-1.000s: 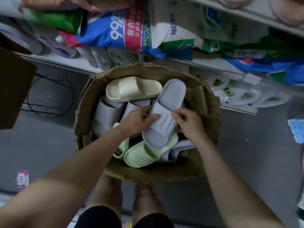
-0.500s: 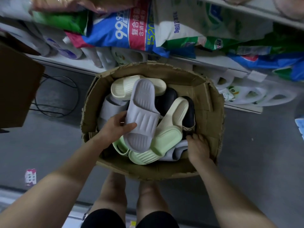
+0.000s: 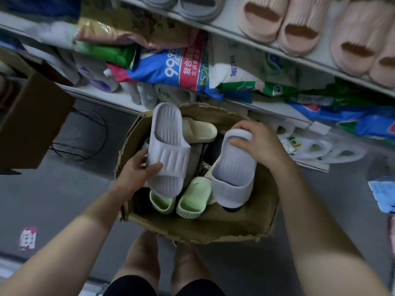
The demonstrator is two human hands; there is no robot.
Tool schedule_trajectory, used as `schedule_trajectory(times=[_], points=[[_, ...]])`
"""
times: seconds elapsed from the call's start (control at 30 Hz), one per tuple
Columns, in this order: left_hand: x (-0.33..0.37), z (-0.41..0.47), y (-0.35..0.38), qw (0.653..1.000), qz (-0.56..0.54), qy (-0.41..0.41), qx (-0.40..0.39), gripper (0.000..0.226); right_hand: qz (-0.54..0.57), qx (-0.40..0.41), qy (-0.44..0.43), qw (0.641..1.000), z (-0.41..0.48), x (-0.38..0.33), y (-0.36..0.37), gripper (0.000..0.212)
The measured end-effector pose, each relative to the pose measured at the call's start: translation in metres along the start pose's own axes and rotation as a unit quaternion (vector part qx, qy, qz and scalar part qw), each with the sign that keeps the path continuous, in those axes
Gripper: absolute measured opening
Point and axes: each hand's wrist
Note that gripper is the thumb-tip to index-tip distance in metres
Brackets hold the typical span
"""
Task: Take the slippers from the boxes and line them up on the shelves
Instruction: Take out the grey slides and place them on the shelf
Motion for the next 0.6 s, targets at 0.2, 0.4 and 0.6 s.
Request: schedule_trajectory(times=[0.2,0.4,0.6], points=[[-0.017,0.005,-0.015,0.999,0.019,-0.019,0.024,0.085,0.12,0.029,0.123,0.985,0.054,0.002,0.066,0.065],[-0.031,0.012,-0.01,0.999,0.003,-0.038,0.024,0.084,0.172,-0.123,0.29,0.933,0.018,0.042,0.124,0.098],[-0.039,0.02,0.005,0.999,0.007,-0.044,0.013,0.057,0.252,-0.069,0.316,0.912,-0.013,0.06,0.143,0.094]])
Point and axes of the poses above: each hand's wrist, its own z-axis towards the middle knuckle, its own y-axis out of the palm, x = y × z, and after that the axes turned 2 degrees about x, right-handed
